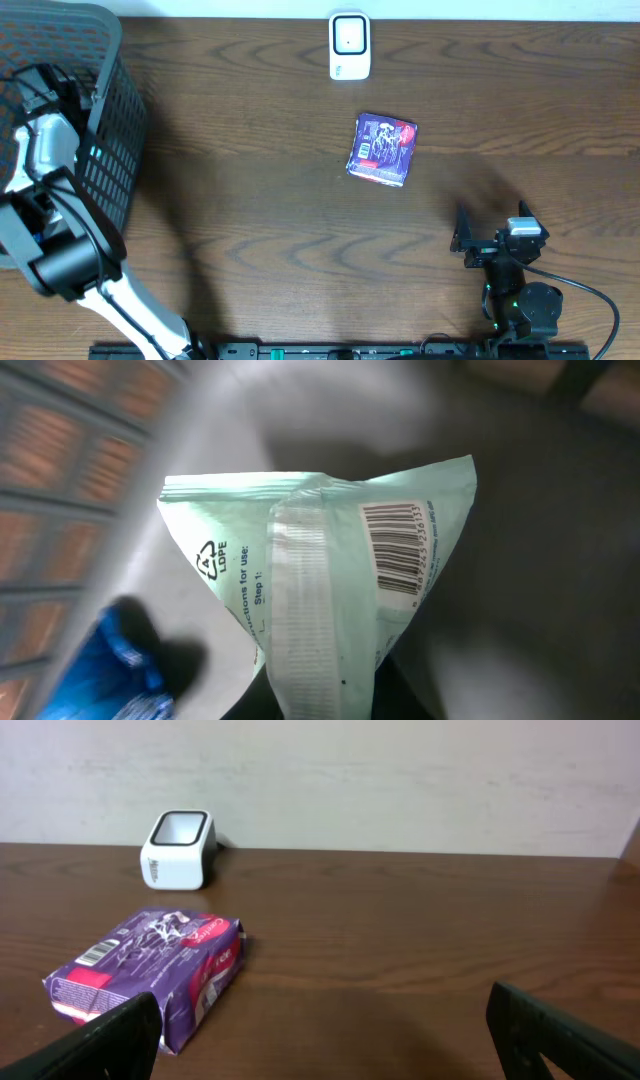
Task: Scan the item barcode
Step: 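Carry the green pouch toward the scanner and lower it onto the table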
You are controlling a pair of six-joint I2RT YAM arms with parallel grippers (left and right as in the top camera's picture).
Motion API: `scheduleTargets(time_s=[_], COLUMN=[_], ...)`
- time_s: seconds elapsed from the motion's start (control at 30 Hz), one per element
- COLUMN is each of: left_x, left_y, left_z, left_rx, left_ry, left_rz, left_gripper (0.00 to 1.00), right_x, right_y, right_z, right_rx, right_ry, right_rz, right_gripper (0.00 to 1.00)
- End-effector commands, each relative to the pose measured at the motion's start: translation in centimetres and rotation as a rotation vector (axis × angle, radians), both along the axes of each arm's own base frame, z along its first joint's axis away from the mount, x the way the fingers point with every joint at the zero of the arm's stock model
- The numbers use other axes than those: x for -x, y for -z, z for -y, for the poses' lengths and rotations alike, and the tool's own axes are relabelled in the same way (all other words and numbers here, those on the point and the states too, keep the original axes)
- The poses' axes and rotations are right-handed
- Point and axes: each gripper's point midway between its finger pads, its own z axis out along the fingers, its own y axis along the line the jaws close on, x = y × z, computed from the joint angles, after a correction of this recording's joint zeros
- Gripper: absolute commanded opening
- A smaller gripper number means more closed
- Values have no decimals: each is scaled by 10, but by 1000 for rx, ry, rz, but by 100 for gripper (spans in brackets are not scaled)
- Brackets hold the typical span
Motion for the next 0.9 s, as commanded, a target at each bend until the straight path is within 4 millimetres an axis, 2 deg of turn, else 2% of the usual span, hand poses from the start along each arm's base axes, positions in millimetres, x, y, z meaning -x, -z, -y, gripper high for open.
scheduleTargets(time_s=[0.0,0.1,0.17,0.2,0.23,0.27,0.37,0.43,0.5,0.57,0.6,0.7,0.8,0.87], left_x=[-7,4,21,25,33,40,55,61,59,54,48,38,34,33], left_y=[-119,-205,-272,-286,-315,-335,-383,-407,-411,-401,-389,-341,-270,-224], left_z=[-3,3,20,26,44,59,116,165,201,238,264,317,363,381], left_rx=[-54,-93,-83,-72,-35,2,179,318,390,457,508,609,656,648], left_ry=[-116,-160,-167,-151,-105,-65,87,221,304,377,422,494,545,533], left_rz=[303,519,697,733,816,874,1027,1089,1085,1034,980,791,526,367], left_gripper=[7,7,8,8,7,7,7,7,7,7,8,8,7,7], right_x=[0,0,0,0,0,0,0,0,0,0,0,0,0,0], right_y=[1,1,1,1,1,1,1,1,1,1,1,1,1,1], right_z=[5,5,5,5,5,5,5,5,5,5,5,5,5,5], right_rx=[-13,-13,-13,-13,-13,-13,-13,-13,-13,-13,-13,-13,-13,-13], right_ry=[22,22,22,22,22,22,22,22,22,22,22,22,22,22], right_rz=[-1,-1,-1,-1,-1,-1,-1,-1,-1,-1,-1,-1,-1,-1], right_gripper=[99,99,99,99,99,99,99,99,99,99,99,99,99,99])
